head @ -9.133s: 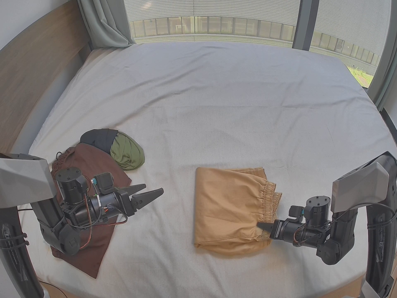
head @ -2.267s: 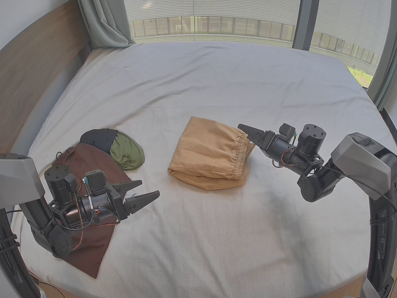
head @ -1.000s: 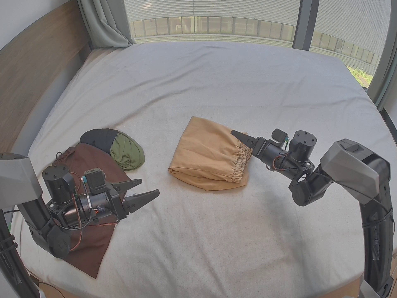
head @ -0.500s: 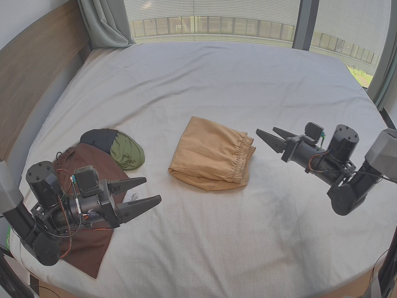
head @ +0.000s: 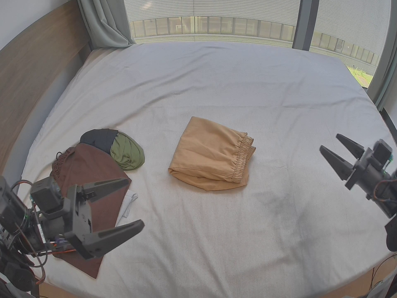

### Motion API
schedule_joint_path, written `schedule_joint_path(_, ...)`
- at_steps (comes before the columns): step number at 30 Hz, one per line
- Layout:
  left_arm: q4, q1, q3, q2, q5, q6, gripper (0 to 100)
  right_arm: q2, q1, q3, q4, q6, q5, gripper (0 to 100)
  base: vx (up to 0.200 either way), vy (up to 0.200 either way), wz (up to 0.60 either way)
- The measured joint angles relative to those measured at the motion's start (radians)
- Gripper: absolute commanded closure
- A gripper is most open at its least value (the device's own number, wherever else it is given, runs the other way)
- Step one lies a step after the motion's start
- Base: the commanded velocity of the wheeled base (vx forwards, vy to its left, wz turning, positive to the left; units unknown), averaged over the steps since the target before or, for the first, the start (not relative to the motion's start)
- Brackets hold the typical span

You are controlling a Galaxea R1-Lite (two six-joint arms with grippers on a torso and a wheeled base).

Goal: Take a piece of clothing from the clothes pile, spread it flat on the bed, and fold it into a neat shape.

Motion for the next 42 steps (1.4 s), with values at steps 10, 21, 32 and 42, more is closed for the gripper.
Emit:
schedule_joint_path(10,0.203,-0.016,0.073,-0.326,0.196,0.03,0,-0.442,-0.07,0.162,0.159,-0.021,0.009,0,0.0,0.0,0.0)
schedule_joint_path(21,0.8,0.072,0.077,-0.853,0.261,0.066,0,-0.959,-0.091,0.173,0.7,-0.025,0.066,0,0.0,0.0,0.0)
schedule_joint_path(32,1.173,0.226,0.077,-1.253,0.283,0.092,0,-1.309,-0.114,0.188,1.243,-0.037,0.065,0,0.0,0.0,0.0)
schedule_joint_path(42,1.386,0.322,0.077,-1.408,0.34,0.138,0,-1.479,-0.132,0.189,1.516,-0.095,-0.381,0,0.0,0.0,0.0)
